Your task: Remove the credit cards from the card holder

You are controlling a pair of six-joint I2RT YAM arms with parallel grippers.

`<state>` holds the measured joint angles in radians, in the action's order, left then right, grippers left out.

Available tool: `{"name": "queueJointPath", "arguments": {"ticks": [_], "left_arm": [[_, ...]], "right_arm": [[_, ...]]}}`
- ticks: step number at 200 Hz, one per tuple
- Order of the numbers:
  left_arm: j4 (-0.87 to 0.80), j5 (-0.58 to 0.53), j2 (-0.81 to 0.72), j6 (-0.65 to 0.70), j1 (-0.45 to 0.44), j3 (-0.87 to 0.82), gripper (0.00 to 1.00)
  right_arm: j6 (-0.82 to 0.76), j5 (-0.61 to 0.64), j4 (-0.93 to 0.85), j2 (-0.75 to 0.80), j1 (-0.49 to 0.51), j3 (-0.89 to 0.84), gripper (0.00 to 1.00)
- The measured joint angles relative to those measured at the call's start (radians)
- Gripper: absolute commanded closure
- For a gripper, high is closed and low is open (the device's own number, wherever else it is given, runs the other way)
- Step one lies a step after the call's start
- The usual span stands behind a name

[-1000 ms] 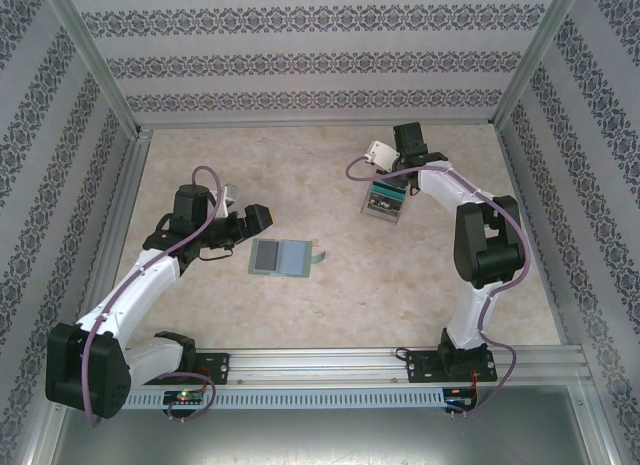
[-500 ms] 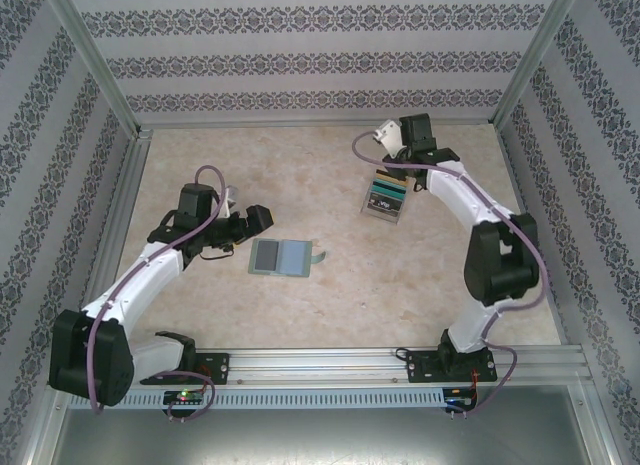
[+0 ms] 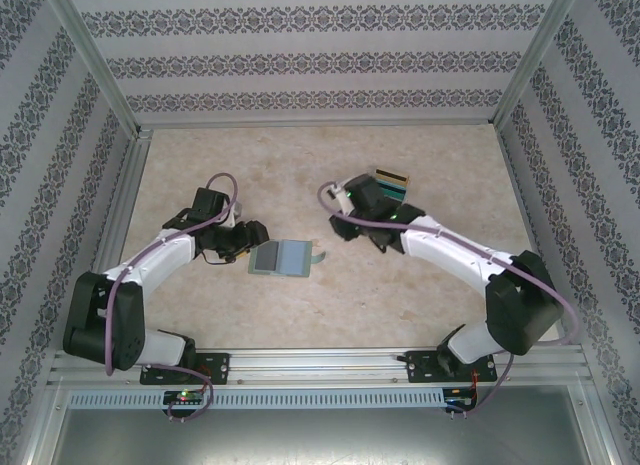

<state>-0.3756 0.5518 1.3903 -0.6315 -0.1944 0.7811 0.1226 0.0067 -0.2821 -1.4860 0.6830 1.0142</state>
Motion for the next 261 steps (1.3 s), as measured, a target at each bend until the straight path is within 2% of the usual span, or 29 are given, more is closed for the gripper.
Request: {"name": "queueJointPath", "arguments": {"ticks": [44, 105, 156, 261], "left_arm": [[0.002, 0.002, 0.061, 0.0, 0.0, 0.0, 0.33], [0.012, 0.009, 0.099, -0.001, -0.001, -0.001, 0.34], [0.018, 0.008, 0.119, -0.001, -0.002, -0.002, 0.36], [0.051, 0.042, 0.166, -0.008, -0.01, -0.005, 0.38]], "right_arm": [[0.217, 0.012, 0.08, -0.128, 0.145, -0.007, 0.74], [0.43, -0.002, 0.092, -0.322, 0.161, 0.018, 0.78], [0.466, -0.013, 0.097, -0.365, 0.161, 0.038, 0.84], [0.467, -0.024, 0.1, -0.383, 0.157, 0.058, 0.84]]}}
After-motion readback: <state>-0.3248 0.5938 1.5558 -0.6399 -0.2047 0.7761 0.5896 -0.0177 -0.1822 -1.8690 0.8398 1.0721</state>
